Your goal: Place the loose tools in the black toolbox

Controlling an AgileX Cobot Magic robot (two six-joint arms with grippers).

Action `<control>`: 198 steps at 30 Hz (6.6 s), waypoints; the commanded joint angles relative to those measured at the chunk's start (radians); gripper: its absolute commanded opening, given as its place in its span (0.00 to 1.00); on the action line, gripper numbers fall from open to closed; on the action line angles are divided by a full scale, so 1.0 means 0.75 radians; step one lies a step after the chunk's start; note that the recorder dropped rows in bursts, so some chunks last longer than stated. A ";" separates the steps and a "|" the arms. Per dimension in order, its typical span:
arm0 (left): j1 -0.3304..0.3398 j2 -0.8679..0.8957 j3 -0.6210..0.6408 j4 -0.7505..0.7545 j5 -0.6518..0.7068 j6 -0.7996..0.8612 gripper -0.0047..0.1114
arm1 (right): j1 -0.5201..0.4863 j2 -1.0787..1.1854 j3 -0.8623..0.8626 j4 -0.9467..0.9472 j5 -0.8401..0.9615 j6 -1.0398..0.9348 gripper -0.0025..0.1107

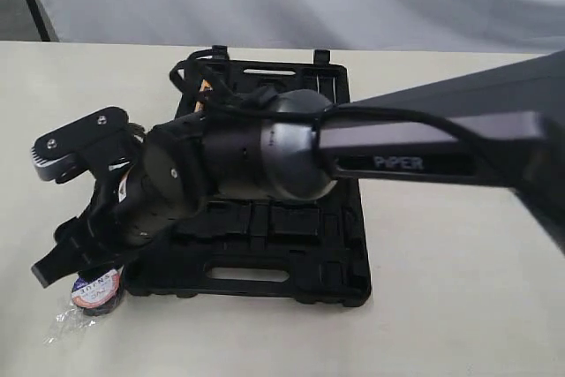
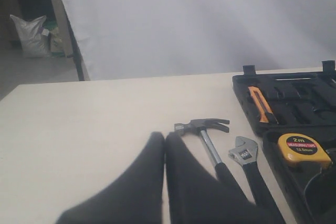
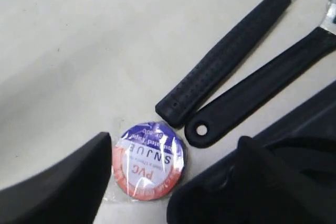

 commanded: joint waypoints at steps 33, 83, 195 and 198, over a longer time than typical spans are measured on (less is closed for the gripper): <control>0.004 -0.011 0.012 -0.018 -0.023 -0.014 0.05 | 0.063 0.211 -0.084 -0.027 0.003 -0.431 0.72; 0.004 -0.011 0.012 -0.018 -0.023 -0.014 0.05 | -0.643 0.127 -0.084 0.064 -0.169 -0.279 0.02; 0.004 -0.011 0.012 -0.018 -0.023 -0.014 0.05 | -0.248 0.105 -0.184 0.078 -0.154 -0.189 0.60; 0.004 -0.011 0.012 -0.018 -0.023 -0.014 0.05 | -0.199 0.191 -0.295 0.069 -0.099 -0.189 0.60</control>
